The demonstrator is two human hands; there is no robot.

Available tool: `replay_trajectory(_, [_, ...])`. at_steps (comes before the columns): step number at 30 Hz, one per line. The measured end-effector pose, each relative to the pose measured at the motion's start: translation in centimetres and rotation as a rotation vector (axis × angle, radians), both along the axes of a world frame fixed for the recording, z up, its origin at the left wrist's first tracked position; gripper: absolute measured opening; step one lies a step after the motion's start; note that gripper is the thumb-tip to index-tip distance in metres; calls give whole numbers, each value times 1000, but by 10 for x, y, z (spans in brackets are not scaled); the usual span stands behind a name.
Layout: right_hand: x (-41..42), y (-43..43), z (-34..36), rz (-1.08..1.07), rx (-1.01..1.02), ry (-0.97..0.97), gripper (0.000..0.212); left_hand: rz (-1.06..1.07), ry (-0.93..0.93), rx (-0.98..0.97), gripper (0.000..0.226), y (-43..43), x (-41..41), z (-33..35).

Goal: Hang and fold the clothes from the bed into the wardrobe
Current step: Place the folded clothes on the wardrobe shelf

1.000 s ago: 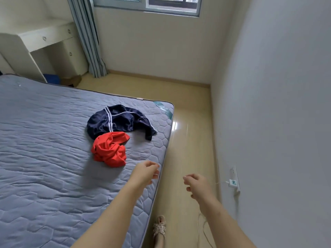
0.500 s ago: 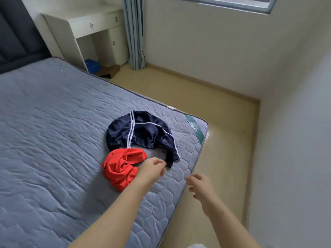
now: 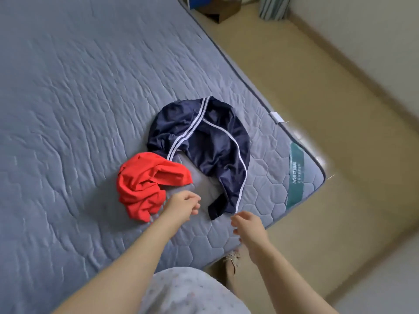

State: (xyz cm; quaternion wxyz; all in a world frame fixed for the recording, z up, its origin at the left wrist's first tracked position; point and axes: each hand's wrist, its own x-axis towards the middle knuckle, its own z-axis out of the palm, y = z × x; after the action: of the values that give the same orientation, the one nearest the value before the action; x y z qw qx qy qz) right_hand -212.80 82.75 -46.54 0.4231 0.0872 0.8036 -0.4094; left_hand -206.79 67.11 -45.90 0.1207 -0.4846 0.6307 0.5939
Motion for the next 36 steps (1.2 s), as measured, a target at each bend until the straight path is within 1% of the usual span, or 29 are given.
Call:
replay_trajectory(4, [-63,-5,-42,117,44,-33,11,71,-83,22,24,11,-34,-39])
replay_trajectory(7, [-93,-14,-72,251,87,7,13,102,-138,20,23,14,-43,-68])
replay_trajectory(9, [-103,-19,-93,471,171,51,11,85,-186,20,24,17,-44,-89])
replay_trajectory(10, [-106,-21,-104,600,212,77,15,45,-208,35,23,19,-43,-99])
replay_trajectory(11, [-109,-21,-114,668,236,93,25,-1,-224,64,22,19,-42,-108])
replay_trajectory(13, [-118,-23,-133,641,239,124,50,37,-223,163,18,14,-47,-121])
replay_trajectory(15, [-133,-34,-151,575,233,226,67,174,-158,222,17,0,-59,-134])
replay_trajectory(17, [-149,-50,-169,531,254,306,73,263,-121,223,17,-17,-73,-147])
replay_trajectory(19, [-161,-65,-190,497,293,343,74,285,-135,255,14,-30,-82,-159])
replay_trajectory(21, [-171,-78,-210,561,317,370,74,228,-156,318,8,-40,-88,-175])
replay_trajectory(22, [-177,-85,-220,575,307,373,76,172,-163,353,10,-44,-92,-182])
replay_trajectory(24, [-191,-94,-240,528,276,339,84,88,-163,401,14,-48,-102,-198])
replay_trajectory(26, [-208,-95,-261,441,220,283,85,84,-152,399,22,-45,-115,-214])
replay_trajectory(28, [-217,-89,-274,392,148,205,69,171,-148,430,33,-41,-125,-226])
replay_trajectory(30, [-212,-78,-276,428,82,125,50,268,-143,493,32,-38,-129,-236])
replay_trajectory(32, [-192,-57,-268,536,-10,60,39,362,-136,521,43,-33,-130,-241])
replay_trajectory(34, [-167,-30,-251,728,-105,-33,39,513,-73,483,51,-27,-135,-243])
replay_trajectory(35, [-155,-15,-244,839,-126,-124,42,593,-27,446,55,-23,-138,-241])
replay_trajectory(36, [-145,-3,-239,950,-122,-235,40,638,0,378,68,-19,-141,-243])
